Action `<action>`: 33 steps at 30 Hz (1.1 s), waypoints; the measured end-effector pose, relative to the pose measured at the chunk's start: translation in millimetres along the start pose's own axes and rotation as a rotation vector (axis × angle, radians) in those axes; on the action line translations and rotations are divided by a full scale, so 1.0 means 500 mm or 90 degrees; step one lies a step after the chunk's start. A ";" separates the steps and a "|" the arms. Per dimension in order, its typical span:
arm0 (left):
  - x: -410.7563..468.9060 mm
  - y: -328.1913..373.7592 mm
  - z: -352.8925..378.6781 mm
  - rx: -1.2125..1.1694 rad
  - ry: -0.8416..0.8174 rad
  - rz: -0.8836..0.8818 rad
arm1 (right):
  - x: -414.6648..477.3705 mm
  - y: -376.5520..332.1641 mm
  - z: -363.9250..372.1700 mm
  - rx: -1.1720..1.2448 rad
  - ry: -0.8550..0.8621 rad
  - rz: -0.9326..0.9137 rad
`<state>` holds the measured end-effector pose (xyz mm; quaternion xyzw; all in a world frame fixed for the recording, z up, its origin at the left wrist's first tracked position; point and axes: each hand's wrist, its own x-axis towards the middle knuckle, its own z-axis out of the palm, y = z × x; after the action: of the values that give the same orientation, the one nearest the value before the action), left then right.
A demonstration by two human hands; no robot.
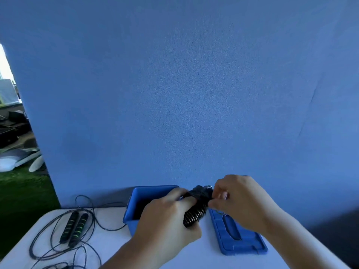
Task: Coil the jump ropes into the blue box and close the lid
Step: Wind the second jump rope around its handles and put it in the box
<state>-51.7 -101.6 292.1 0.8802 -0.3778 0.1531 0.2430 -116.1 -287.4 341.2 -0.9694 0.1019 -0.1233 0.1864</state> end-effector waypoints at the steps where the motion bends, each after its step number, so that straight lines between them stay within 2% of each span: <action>1: 0.001 0.000 0.002 0.003 -0.003 -0.004 | 0.001 0.000 0.002 0.008 0.011 -0.009; 4: 0.007 0.000 0.003 0.026 0.002 -0.005 | -0.007 0.006 0.028 0.054 0.068 -0.050; 8: 0.007 -0.001 0.003 0.027 -0.001 -0.004 | -0.018 0.017 0.072 -0.037 0.212 -0.176; 10: 0.004 0.001 0.008 0.025 -0.006 -0.006 | -0.021 0.014 0.079 -0.052 0.241 -0.207; 17: 0.003 0.010 0.020 0.050 -0.025 -0.023 | -0.029 -0.003 0.066 -0.217 0.210 -0.187; 23: 0.001 0.016 0.022 0.053 -0.029 -0.039 | -0.019 -0.010 0.062 -0.181 0.091 -0.148; 28: -0.003 0.028 0.015 0.047 -0.045 -0.041 | -0.012 -0.019 0.057 -0.196 0.061 -0.150; 33: -0.004 0.029 0.021 0.052 -0.042 -0.033 | 0.002 -0.018 0.084 -0.197 0.087 -0.160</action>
<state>-62.8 -114.8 287.2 0.9033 -0.3564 0.1330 0.1983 -101.9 -265.2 307.1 -0.9809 0.0104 -0.1941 0.0107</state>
